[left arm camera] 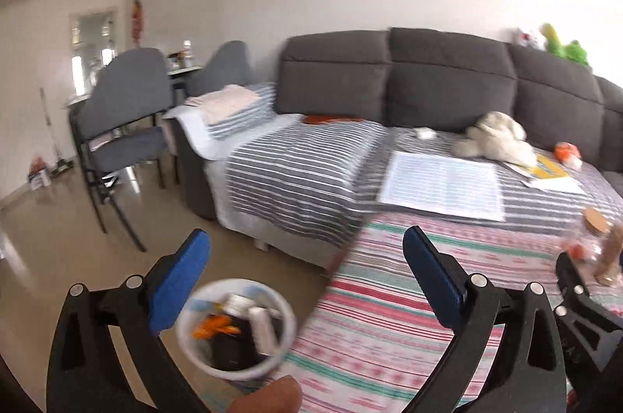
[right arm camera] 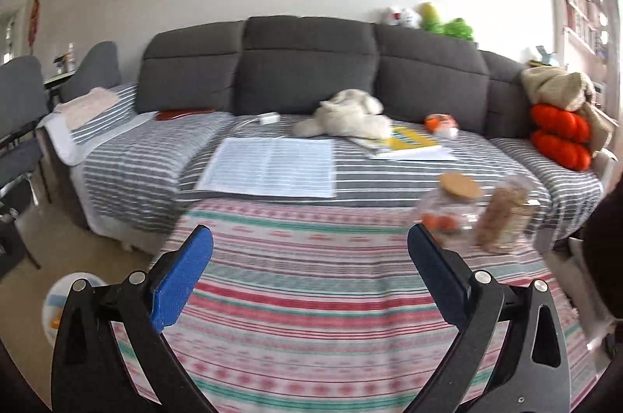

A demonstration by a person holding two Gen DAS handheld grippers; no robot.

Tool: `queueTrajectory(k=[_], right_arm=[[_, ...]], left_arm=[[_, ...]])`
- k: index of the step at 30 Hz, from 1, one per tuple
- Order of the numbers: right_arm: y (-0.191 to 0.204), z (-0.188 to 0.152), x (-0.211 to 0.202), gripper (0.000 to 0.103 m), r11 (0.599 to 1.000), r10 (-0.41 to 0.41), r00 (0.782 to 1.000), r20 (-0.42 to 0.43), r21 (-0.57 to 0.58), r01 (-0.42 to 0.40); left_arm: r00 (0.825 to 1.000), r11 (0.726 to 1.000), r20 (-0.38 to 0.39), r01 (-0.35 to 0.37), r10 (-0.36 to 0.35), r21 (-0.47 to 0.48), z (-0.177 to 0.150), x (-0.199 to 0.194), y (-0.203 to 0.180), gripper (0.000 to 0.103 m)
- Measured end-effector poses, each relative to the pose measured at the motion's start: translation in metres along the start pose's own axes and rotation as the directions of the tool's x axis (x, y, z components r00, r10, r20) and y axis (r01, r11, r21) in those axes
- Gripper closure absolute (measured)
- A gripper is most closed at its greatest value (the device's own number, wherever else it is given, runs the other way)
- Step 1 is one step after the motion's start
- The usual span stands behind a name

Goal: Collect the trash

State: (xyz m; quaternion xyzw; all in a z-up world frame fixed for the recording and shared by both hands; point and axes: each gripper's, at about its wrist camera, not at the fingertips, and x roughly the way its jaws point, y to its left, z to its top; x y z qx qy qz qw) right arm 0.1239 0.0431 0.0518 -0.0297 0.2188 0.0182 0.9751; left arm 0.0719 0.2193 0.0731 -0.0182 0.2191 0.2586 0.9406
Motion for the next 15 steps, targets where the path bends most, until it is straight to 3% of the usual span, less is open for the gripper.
queueTrajectory(k=[8, 15], right_arm=[[-0.070, -0.007, -0.011, 0.007, 0.995, -0.083, 0.995, 0.046, 0.063, 0.080], [-0.106, -0.017, -0.006, 0.007, 0.989, -0.111, 0.993, 0.041, 0.101, 0.106]], left_arm=[[0.992, 0.991, -0.011, 0.123, -0.123, 0.044, -0.013, -0.013, -0.070, 0.007], [0.984, 0.980, -0.005, 0.178, -0.178, 0.088, -0.020, -0.021, -0.109, 0.007]])
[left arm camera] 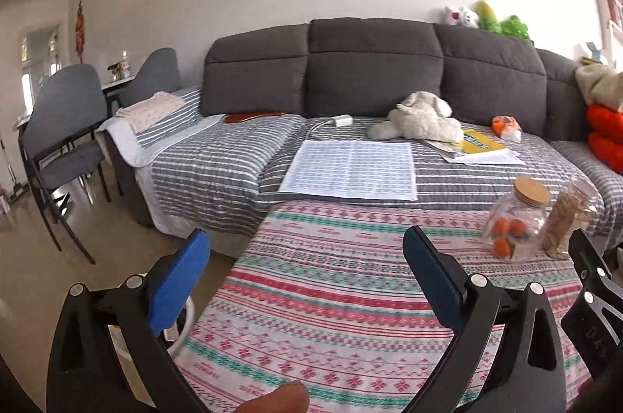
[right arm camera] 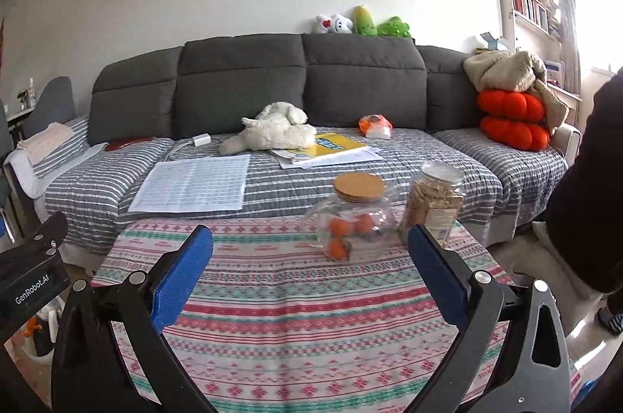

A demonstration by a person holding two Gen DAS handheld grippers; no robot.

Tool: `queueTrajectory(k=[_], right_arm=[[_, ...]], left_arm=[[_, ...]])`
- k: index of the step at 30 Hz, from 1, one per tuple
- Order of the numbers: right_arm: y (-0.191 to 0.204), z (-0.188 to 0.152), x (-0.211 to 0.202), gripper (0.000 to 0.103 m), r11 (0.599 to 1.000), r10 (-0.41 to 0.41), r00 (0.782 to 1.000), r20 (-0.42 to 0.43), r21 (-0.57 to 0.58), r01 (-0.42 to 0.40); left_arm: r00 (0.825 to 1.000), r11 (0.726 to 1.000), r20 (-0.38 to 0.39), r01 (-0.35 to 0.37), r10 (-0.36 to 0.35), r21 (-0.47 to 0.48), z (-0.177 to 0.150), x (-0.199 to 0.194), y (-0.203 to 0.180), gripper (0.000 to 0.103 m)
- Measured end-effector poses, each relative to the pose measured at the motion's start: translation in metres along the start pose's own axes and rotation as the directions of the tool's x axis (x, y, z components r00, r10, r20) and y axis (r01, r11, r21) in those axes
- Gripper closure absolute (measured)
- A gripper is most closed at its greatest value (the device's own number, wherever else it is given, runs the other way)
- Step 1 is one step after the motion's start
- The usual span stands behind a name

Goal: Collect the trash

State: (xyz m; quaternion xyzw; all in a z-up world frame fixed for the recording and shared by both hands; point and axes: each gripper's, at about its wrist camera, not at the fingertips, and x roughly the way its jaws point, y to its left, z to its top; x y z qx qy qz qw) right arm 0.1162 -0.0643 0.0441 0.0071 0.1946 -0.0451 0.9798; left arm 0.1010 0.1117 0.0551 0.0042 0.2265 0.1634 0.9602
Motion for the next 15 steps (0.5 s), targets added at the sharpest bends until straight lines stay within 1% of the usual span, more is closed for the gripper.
queueTrajectory(k=[5, 8, 15], right_arm=[[-0.017, -0.002, 0.005, 0.007, 1.000, -0.007, 1.000, -0.012, 0.022, 0.008], [-0.018, -0.002, 0.007, 0.007, 1.000, -0.004, 1.000, -0.016, 0.022, 0.004], [-0.013, -0.002, 0.005, 0.007, 1.000, 0.005, 1.000, 0.001, 0.016, -0.005]], left_arm=[[1.000, 1.000, -0.008, 0.015, -0.015, 0.013, -0.001, 0.003, -0.012, 0.007], [0.999, 0.999, -0.023, 0.029, -0.028, 0.016, -0.002, 0.006, -0.017, 0.007], [0.998, 0.999, -0.028, 0.048, -0.048, 0.013, -0.002, 0.007, -0.020, 0.007]])
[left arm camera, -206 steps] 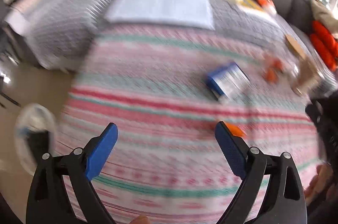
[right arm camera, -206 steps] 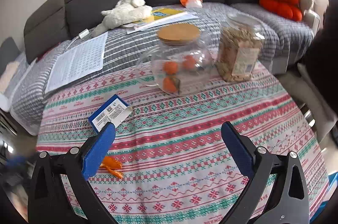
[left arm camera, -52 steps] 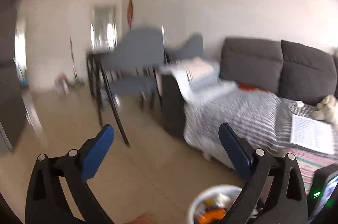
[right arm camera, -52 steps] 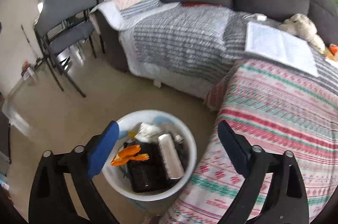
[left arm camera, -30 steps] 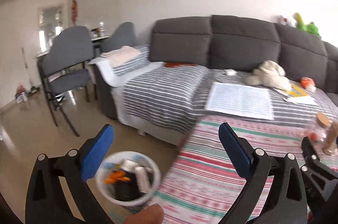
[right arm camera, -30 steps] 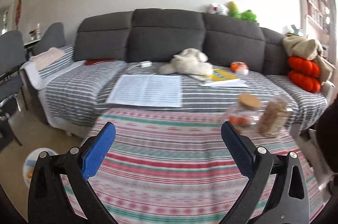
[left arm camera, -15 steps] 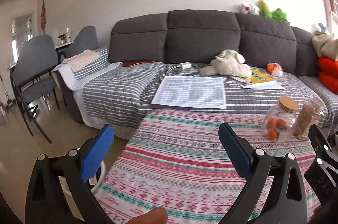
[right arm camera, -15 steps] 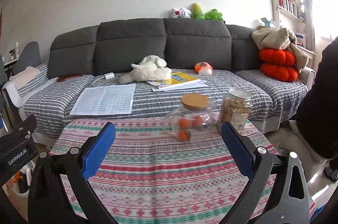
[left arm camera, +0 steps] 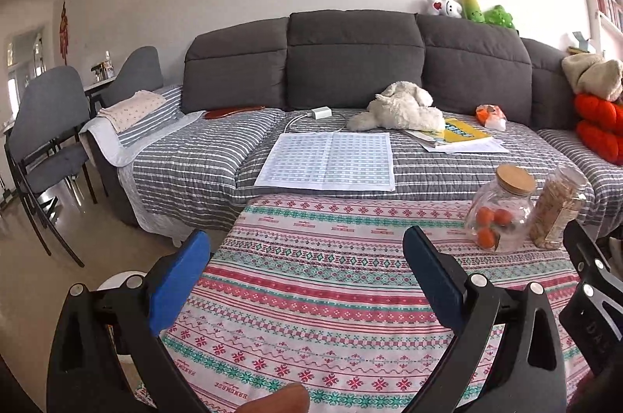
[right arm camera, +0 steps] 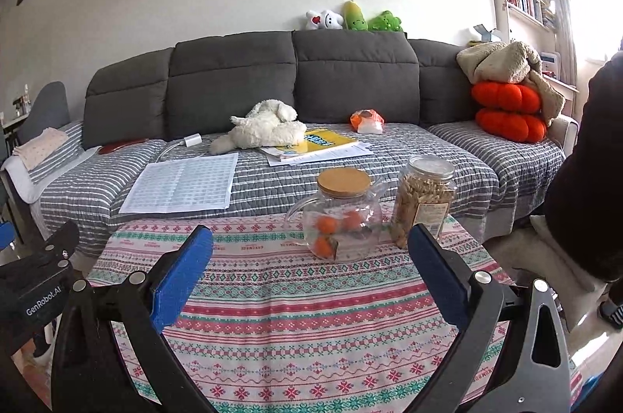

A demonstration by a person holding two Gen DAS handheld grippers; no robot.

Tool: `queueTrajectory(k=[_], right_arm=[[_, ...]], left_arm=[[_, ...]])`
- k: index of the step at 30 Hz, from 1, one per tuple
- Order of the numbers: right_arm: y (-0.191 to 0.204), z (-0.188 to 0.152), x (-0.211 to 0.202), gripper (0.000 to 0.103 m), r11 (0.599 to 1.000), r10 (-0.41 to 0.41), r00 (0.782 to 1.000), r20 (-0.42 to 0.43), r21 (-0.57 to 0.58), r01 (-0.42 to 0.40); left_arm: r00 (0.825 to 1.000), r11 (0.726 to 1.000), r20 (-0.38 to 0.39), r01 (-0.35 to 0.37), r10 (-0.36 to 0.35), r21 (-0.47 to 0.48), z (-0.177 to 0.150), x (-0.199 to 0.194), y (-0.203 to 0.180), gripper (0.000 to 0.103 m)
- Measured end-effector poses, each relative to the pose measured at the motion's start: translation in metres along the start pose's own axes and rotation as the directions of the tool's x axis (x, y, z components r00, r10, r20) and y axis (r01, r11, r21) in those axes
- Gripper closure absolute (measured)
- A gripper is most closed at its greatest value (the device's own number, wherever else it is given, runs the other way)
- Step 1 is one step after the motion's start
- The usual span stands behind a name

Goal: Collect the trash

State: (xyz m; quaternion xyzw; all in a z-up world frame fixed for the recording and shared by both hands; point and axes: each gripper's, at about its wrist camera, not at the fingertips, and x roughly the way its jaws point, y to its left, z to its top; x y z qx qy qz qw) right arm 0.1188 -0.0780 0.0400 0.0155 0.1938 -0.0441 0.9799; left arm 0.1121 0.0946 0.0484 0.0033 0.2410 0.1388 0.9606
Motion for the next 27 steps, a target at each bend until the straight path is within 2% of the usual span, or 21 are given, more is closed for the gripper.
queueTrajectory(k=[9, 27], right_arm=[[-0.0001, -0.0005, -0.0053, 0.007, 1.000, -0.020, 0.999, 0.032, -0.006, 0.020], [0.0001, 0.0003, -0.0044, 0.007, 1.000, -0.010, 1.000, 0.020, 0.003, 0.010]], left_arm=[[1.000, 1.000, -0.003, 0.006, -0.006, -0.017, 0.0015, 0.0008, 0.0051, 0.007], [1.000, 1.000, -0.008, 0.004, -0.004, -0.013, 0.0007, 0.0003, 0.0058, 0.007]])
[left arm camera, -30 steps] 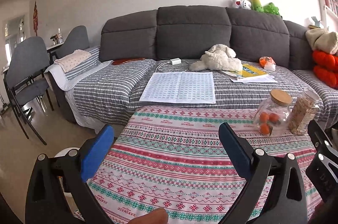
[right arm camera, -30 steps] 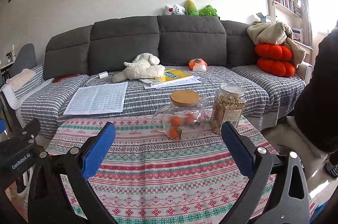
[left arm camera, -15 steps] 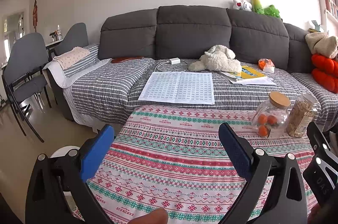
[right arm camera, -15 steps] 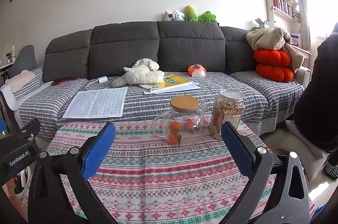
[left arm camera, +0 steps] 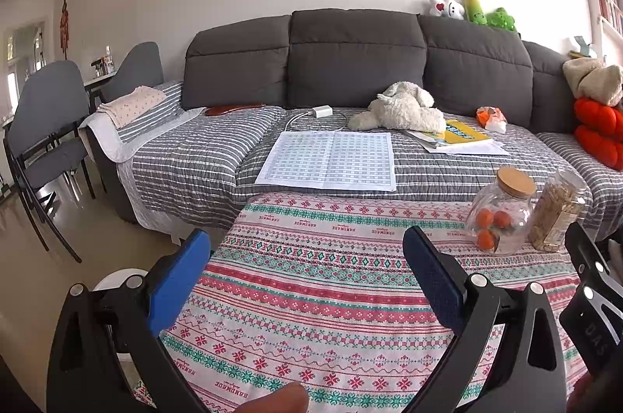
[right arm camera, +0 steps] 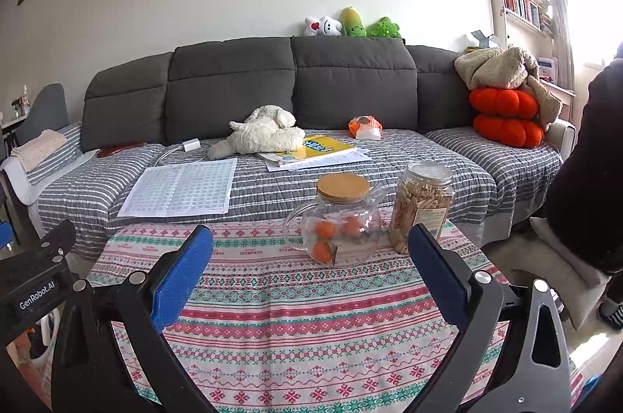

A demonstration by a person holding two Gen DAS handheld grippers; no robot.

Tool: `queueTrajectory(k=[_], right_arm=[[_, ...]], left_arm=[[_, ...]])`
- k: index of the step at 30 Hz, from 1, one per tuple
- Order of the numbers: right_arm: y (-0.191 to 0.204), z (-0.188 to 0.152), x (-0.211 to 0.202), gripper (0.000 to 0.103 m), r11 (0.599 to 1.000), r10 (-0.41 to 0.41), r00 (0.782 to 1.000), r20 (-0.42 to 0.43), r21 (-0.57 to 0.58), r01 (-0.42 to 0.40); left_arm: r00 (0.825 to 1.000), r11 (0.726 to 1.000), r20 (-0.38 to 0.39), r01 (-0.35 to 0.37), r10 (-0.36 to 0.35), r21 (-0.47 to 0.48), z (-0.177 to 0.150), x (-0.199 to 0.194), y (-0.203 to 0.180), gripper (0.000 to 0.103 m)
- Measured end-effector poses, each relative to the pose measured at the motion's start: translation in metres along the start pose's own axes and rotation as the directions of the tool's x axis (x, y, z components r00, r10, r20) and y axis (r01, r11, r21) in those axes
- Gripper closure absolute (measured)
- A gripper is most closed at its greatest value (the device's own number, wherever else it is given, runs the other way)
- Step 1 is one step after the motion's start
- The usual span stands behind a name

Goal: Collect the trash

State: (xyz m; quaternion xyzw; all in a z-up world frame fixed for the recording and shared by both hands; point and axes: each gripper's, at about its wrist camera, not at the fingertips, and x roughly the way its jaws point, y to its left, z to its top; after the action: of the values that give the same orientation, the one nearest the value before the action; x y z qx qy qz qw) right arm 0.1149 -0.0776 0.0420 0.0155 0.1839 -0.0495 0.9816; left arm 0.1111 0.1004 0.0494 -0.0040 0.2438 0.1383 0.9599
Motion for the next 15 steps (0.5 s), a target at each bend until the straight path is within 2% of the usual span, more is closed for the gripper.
queueTrajectory(k=[15], right_arm=[[0.0024, 0.0015, 0.0010, 0.007, 1.000, 0.006, 1.000, -0.012, -0.002, -0.006]], left_arm=[[1.000, 1.000, 0.002, -0.001, 0.001, -0.002, -0.0011, -0.0015, 0.0008, 0.007]])
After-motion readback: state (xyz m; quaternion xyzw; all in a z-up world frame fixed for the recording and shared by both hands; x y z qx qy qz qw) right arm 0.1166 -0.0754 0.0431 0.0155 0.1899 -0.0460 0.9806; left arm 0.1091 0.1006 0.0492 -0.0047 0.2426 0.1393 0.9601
